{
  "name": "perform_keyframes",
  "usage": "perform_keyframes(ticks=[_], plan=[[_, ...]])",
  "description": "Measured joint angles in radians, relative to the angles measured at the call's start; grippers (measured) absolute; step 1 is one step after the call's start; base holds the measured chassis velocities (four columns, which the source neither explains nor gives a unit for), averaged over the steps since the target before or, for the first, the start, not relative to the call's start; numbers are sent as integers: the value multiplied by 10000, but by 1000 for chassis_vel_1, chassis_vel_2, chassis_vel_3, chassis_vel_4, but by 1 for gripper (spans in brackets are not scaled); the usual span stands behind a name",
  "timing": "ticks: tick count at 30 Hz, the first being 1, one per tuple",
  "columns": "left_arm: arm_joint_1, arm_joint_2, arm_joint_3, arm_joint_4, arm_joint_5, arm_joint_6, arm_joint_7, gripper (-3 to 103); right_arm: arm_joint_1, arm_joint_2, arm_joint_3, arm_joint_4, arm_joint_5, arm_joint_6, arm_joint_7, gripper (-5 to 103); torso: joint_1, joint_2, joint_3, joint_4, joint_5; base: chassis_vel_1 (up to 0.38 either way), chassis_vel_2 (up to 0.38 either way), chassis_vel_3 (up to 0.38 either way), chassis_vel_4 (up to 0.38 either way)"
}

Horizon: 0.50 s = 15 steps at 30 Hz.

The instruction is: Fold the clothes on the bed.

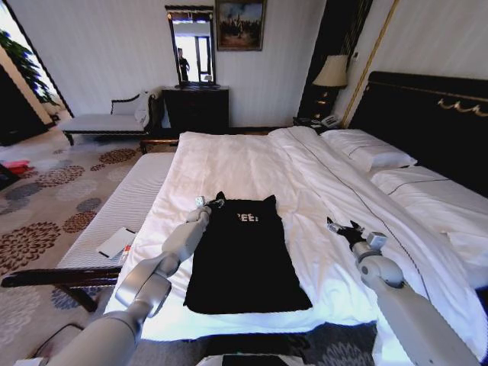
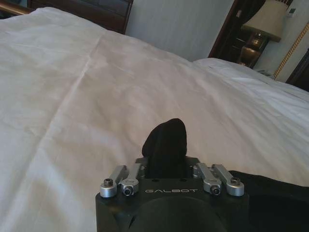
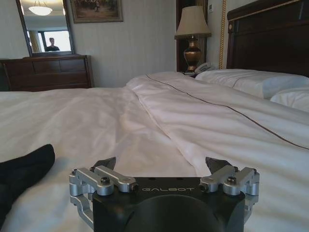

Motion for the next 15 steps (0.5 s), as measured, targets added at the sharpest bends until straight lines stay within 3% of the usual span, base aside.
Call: perform_keyframes(ticks=[1, 3, 7, 9, 11, 15], plan=[[26, 15, 5, -40, -13, -2, -10, 35, 87, -7, -43, -42, 39, -10, -5, 100, 0, 0, 0, 0, 0, 0, 0, 0, 0], [50, 30, 8, -78, -27, -2, -27, 35, 178, -19, -90, -84, 82, -23, -10, 100, 0, 0, 0, 1, 0, 0, 0, 0, 0], [167, 135, 48, -302, -87, -3, -69, 14, 615, -74, -362, -286, 216, -97, -45, 100, 0, 0, 0, 2, 0, 0, 0, 0, 0], [187, 162, 56, -351, -104, -2, -73, 14, 671, -81, -404, -314, 222, -105, -50, 100, 0, 0, 0, 2, 0, 0, 0, 0, 0], [217, 215, 69, -446, -145, -2, -89, 3, 800, -103, -526, -405, 226, -120, -78, 100, 0, 0, 1, 1, -1, 0, 0, 0, 0], [278, 317, 113, -690, -249, 3, -189, 3, 1146, -195, -855, -553, 616, -273, -174, 100, 0, 0, 0, -3, -1, 0, 0, 0, 0]])
